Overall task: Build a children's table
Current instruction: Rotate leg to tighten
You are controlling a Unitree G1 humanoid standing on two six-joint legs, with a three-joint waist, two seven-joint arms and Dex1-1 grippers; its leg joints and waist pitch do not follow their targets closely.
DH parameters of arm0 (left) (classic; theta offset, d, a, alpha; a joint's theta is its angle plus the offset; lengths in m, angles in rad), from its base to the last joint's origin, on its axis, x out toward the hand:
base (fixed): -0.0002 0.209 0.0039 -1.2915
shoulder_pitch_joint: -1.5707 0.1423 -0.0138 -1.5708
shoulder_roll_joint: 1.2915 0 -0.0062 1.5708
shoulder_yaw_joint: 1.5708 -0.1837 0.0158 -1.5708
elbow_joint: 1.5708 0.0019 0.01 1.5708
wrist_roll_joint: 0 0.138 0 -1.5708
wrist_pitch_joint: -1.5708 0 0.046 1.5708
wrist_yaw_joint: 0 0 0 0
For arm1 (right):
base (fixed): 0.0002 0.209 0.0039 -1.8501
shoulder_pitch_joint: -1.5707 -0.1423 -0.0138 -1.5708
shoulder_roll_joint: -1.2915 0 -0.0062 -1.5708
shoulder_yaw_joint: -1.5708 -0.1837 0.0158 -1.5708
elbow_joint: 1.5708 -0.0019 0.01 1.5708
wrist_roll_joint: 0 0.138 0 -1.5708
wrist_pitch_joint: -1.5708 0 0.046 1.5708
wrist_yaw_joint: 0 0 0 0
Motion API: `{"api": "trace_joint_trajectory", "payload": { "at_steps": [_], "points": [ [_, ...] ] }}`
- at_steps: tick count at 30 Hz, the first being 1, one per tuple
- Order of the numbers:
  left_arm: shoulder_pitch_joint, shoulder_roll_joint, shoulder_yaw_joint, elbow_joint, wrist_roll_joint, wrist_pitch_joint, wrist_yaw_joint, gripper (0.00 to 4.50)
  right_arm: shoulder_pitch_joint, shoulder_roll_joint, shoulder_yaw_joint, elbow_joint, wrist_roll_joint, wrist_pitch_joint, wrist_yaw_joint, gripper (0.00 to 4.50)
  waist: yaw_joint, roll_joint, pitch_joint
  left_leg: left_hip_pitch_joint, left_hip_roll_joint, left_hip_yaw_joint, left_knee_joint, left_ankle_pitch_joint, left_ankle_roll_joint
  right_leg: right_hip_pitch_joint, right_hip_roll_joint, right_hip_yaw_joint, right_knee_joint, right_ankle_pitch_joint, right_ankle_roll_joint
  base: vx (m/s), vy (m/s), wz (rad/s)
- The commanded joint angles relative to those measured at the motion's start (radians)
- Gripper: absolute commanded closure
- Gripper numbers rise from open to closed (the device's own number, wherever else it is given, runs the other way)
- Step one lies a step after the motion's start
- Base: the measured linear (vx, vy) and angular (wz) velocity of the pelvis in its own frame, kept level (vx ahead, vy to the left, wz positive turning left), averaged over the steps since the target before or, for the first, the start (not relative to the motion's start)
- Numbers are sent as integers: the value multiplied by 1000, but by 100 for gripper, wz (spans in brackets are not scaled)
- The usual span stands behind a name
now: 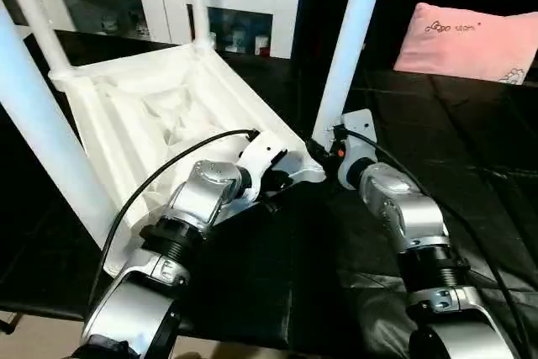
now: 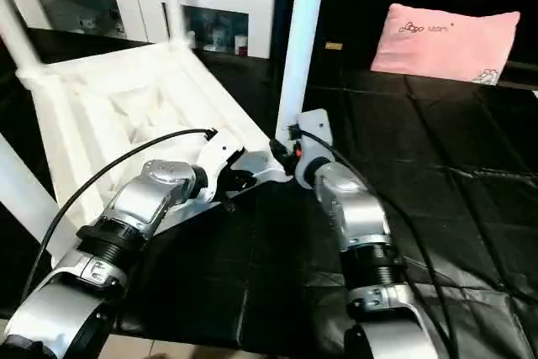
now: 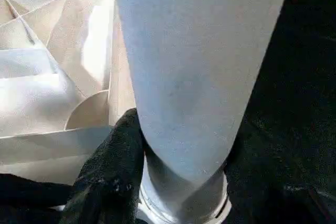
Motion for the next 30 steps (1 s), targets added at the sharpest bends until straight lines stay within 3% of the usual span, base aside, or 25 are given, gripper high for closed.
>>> {"api": "trace_joint_trajectory", "payload": {
  "at_steps": [1, 4, 5, 10, 18, 22, 30],
  "points": [
    [-26, -47, 7, -66, -42, -28, -12, 450, 14, 51, 66, 5, 35, 32, 46, 188, 10, 4, -72, 0, 22, -7, -53, -90, 63, 71, -84, 62, -74, -137, -171, 0, 0, 0],
    [-19, -30, 4, -68, -45, -40, -25, 450, 28, 39, 64, -21, 45, 32, 66, 181, 11, 3, -71, 2, 22, -7, -54, -105, 59, 71, -85, 64, -77, -160, -162, 0, 0, 0],
    [-16, -22, 0, -73, -50, -44, -38, 450, 37, 32, 65, -32, 47, 31, 78, 153, 12, 4, -71, 2, 23, -7, -54, -104, 57, 71, -85, 63, -76, -161, -163, 0, 0, 0],
    [-4, 6, -6, -86, -60, -62, -82, 450, 74, -20, 87, -84, 62, 39, 174, 112, 17, 3, -71, 3, 23, -6, -54, -105, 65, 72, -84, 64, -76, -150, -164, 0, 0, 0],
    [27, 63, -32, -102, -78, -135, -222, 450, 151, -193, 129, -196, 97, 46, 412, 36, 34, -2, -65, 4, 23, -5, -55, -140, 61, 68, -84, 63, -90, -272, -113, 0, 0, 0],
    [39, 115, -61, -104, -80, -195, -342, 450, 169, -284, 103, -234, 151, 41, 552, 6, 39, -3, -67, 3, 24, -6, -55, -142, 68, 69, -86, 63, -90, -281, -106, 0, 0, 0],
    [42, 196, -122, -120, -99, -254, -570, 450, 166, -412, 110, -224, 230, 27, 798, 6, 60, -1, -68, 9, 31, -3, -53, -122, 79, 62, -86, 64, -80, -207, -150, 0, 0, 0]
  ]
}}
